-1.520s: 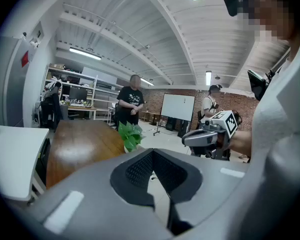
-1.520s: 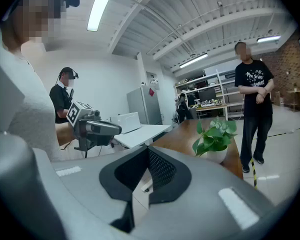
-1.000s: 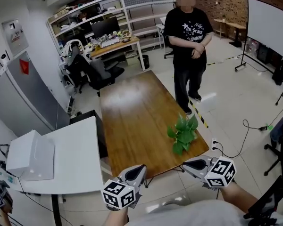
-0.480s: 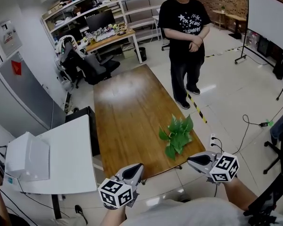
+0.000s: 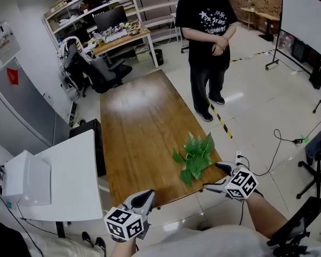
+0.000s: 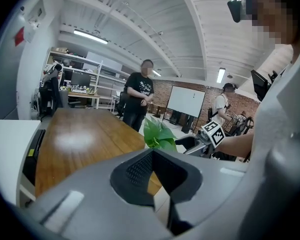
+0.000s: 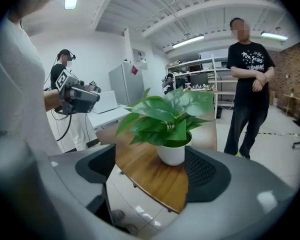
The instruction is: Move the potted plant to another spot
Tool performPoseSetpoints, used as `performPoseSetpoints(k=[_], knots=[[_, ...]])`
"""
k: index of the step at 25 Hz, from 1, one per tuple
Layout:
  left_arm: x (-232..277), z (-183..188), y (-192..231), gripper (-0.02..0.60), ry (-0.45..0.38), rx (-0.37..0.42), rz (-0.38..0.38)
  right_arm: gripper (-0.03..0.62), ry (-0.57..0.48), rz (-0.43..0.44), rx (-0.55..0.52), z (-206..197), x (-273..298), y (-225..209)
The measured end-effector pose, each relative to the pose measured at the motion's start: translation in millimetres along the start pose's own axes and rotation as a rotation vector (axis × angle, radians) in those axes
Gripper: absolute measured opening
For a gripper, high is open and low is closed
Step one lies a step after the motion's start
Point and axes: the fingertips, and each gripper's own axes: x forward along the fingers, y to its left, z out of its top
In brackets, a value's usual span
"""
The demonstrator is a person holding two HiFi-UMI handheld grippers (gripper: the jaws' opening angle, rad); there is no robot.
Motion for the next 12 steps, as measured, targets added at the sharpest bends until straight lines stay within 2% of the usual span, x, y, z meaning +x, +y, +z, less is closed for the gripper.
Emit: performPoseSetpoints(k=[5, 9, 12], knots=[[-7.5, -10.0, 15.0, -0.003, 0.015, -0.01, 0.048, 0.489, -0.014, -0.096, -0.042, -14.1, 39.7, -43.5], [-10.4, -18.7, 28.3, -0.003, 0.026, -0.024, 0.086, 0.534, -0.04, -0.097, -0.04, -18.0, 68.5, -59.7], [-10.5, -22.3, 32.9, -0.003, 0.035, -0.027, 0.099, 0.534, -0.062, -0.104, -0.043, -17.2, 79.2, -65.5]])
